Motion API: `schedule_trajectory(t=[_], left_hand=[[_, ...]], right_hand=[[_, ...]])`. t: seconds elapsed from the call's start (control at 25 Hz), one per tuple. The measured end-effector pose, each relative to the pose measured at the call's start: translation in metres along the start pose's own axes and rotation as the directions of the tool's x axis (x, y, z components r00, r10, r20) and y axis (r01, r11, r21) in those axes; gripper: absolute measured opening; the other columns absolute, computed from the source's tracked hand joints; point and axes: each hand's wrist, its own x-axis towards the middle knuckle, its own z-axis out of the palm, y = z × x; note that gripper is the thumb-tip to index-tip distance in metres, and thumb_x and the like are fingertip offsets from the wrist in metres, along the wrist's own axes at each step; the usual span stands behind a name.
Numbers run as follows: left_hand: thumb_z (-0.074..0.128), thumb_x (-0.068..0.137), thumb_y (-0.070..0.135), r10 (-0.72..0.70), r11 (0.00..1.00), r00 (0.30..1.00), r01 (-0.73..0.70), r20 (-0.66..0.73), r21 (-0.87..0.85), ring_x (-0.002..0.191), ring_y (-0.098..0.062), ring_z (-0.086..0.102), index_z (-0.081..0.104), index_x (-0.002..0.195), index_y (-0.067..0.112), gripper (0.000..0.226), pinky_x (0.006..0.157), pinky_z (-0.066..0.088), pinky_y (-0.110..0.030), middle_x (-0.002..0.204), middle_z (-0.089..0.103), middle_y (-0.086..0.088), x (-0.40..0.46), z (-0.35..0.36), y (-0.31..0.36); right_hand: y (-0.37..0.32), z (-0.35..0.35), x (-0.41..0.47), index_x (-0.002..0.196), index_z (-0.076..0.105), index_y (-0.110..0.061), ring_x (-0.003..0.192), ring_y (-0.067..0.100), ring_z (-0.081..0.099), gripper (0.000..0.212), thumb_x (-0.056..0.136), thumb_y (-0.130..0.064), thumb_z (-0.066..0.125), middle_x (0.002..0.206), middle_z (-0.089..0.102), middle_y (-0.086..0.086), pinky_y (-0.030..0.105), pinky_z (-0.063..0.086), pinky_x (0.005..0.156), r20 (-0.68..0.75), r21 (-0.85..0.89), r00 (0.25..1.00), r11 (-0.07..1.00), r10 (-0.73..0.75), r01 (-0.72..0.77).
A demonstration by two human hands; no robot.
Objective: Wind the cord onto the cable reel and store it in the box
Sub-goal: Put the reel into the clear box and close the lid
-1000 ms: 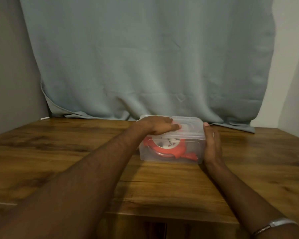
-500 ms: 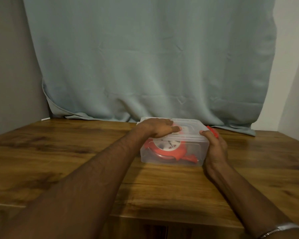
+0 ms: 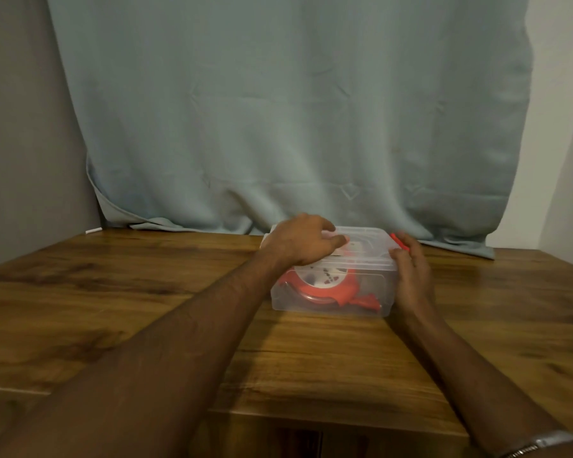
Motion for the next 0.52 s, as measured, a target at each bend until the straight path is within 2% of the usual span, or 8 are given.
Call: schedule_trajectory(t=[0.04, 0.08, 0.16, 0.24, 0.28, 0.32, 0.36, 0.52], left_hand=[[0.059, 0.1, 0.054, 0.027, 0.997, 0.968, -0.044, -0.25, -0.061, 0.12, -0.02, 0.067, 0.075, 0.127, 0.024, 0.043, 0.101, 0.051, -0.035, 0.13, 0.074, 0.002, -0.007, 0.003, 0.0], [0.064, 0.098, 0.043, 0.003, 0.985, 0.868, -0.089, -0.496, -0.151, 0.111, -0.018, 0.07, 0.079, 0.116, 0.023, 0.031, 0.096, 0.052, -0.034, 0.119, 0.077, 0.005, -0.014, 0.007, -0.001], [0.069, 0.092, 0.036, -0.256, 0.914, 0.633, -0.086, -0.73, -0.395, 0.11, -0.016, 0.067, 0.075, 0.111, 0.022, 0.024, 0.097, 0.052, -0.038, 0.115, 0.074, 0.008, -0.033, 0.022, -0.012], [0.075, 0.086, 0.042, -0.628, 0.675, 0.584, 0.081, -0.514, -0.734, 0.118, -0.021, 0.063, 0.068, 0.122, 0.022, 0.041, 0.1, 0.053, -0.043, 0.124, 0.068, 0.002, -0.053, 0.028, -0.027], [0.079, 0.086, 0.044, -0.751, 0.416, 0.624, 0.191, -0.217, -0.889, 0.114, -0.024, 0.066, 0.065, 0.125, 0.02, 0.048, 0.095, 0.057, -0.044, 0.122, 0.069, -0.001, -0.06, 0.027, -0.032], [0.081, 0.086, 0.045, -0.729, 0.126, 0.674, 0.307, 0.122, -0.943, 0.104, -0.024, 0.069, 0.066, 0.124, 0.018, 0.048, 0.084, 0.059, -0.041, 0.112, 0.074, -0.004, -0.066, 0.024, -0.033], [0.08, 0.087, 0.046, -0.624, -0.039, 0.703, 0.407, 0.341, -0.912, 0.093, -0.021, 0.07, 0.069, 0.123, 0.016, 0.048, 0.073, 0.058, -0.035, 0.1, 0.076, -0.004, -0.07, 0.02, -0.036], [0.085, 0.082, 0.035, -0.449, -0.178, 0.71, 0.523, 0.542, -0.834, 0.066, -0.014, 0.055, 0.073, 0.115, 0.004, 0.046, 0.054, 0.044, -0.022, 0.079, 0.067, -0.006, -0.069, 0.012, -0.049]], right_hand=[[0.0, -0.002, -0.003, 0.145, 0.051, -0.039, 0.123, 0.027, 0.066, 0.064, 0.085, -0.059, 0.057, 0.14, 0.066, -0.001, 0.057, 0.055, 0.105, 0.028, -0.072, 0.999, 0.997, -0.023, 0.025], [0.001, -0.004, -0.006, 0.149, 0.043, -0.039, 0.125, 0.028, 0.064, 0.07, 0.085, -0.068, 0.052, 0.144, 0.063, 0.002, 0.055, 0.053, 0.105, 0.021, -0.159, 0.999, 0.986, -0.043, 0.046], [-0.004, -0.008, -0.012, 0.146, 0.042, -0.035, 0.121, 0.027, 0.064, 0.07, 0.089, -0.075, 0.043, 0.14, 0.066, 0.005, 0.049, 0.053, 0.101, -0.058, -0.266, 0.991, 0.959, -0.118, 0.099], [-0.01, -0.009, -0.018, 0.138, 0.048, -0.031, 0.115, 0.024, 0.066, 0.058, 0.096, -0.071, 0.042, 0.132, 0.069, 0.002, 0.041, 0.052, 0.094, -0.081, -0.288, 0.98, 0.946, -0.18, 0.15], [-0.011, -0.008, -0.02, 0.136, 0.051, -0.029, 0.113, 0.022, 0.065, 0.052, 0.1, -0.065, 0.045, 0.129, 0.069, 0.0, 0.038, 0.05, 0.091, -0.062, -0.3, 0.977, 0.937, -0.204, 0.177], [-0.011, -0.008, -0.022, 0.136, 0.052, -0.027, 0.112, 0.02, 0.063, 0.046, 0.103, -0.059, 0.05, 0.127, 0.067, -0.004, 0.036, 0.047, 0.089, -0.037, -0.32, 0.975, 0.927, -0.217, 0.194], [-0.011, -0.007, -0.022, 0.136, 0.054, -0.025, 0.111, 0.018, 0.061, 0.043, 0.104, -0.054, 0.054, 0.125, 0.065, -0.007, 0.034, 0.045, 0.09, -0.015, -0.335, 0.975, 0.92, -0.222, 0.204], [-0.012, -0.008, -0.024, 0.138, 0.058, -0.021, 0.11, 0.014, 0.059, 0.041, 0.102, -0.042, 0.064, 0.122, 0.062, -0.009, 0.032, 0.045, 0.092, -0.017, -0.337, 0.97, 0.915, -0.243, 0.223]])
